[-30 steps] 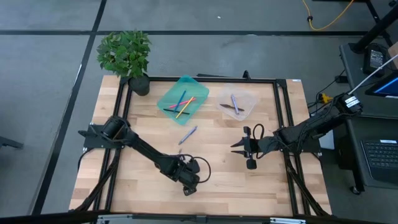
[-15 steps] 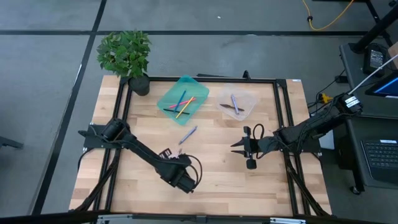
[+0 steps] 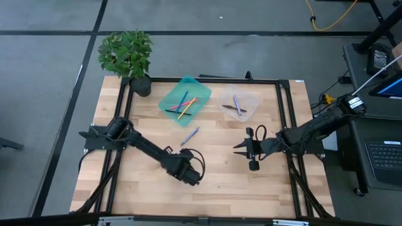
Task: Sort pens & pencils
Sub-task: Put the purple pen into the transparent bin
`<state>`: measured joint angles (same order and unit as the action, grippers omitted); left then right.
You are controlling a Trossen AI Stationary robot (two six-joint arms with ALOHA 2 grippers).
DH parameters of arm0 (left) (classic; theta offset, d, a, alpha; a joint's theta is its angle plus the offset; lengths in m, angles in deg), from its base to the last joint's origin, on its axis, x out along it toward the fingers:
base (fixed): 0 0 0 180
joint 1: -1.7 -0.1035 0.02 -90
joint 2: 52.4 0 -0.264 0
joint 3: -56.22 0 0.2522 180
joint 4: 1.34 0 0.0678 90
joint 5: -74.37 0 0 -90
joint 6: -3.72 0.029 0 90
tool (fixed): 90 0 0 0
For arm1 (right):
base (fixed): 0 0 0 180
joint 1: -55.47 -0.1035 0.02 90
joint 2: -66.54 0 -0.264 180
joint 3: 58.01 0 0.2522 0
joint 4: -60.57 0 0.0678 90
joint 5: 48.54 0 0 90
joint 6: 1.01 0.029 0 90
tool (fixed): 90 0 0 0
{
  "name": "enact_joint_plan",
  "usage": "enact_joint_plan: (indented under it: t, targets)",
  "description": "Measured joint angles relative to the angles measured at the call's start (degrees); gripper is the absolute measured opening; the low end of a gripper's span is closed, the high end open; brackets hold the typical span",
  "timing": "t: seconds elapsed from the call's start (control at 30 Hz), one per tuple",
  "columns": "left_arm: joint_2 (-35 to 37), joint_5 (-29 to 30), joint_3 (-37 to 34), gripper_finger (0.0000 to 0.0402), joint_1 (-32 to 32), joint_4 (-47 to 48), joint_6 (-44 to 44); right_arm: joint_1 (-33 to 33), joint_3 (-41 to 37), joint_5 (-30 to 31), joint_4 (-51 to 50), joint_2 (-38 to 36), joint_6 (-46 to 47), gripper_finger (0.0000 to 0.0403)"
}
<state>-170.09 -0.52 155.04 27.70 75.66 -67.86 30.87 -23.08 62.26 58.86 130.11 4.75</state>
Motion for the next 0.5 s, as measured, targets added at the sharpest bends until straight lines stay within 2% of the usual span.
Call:
enact_joint_plan:
  t: [0.5]
  targets:
    - [0.1, -2.6, 0.0, 0.0076, -1.7, 0.2, 3.0, 0.0, 0.0, -3.0, -0.4, 0.0, -0.2, 0.0102]
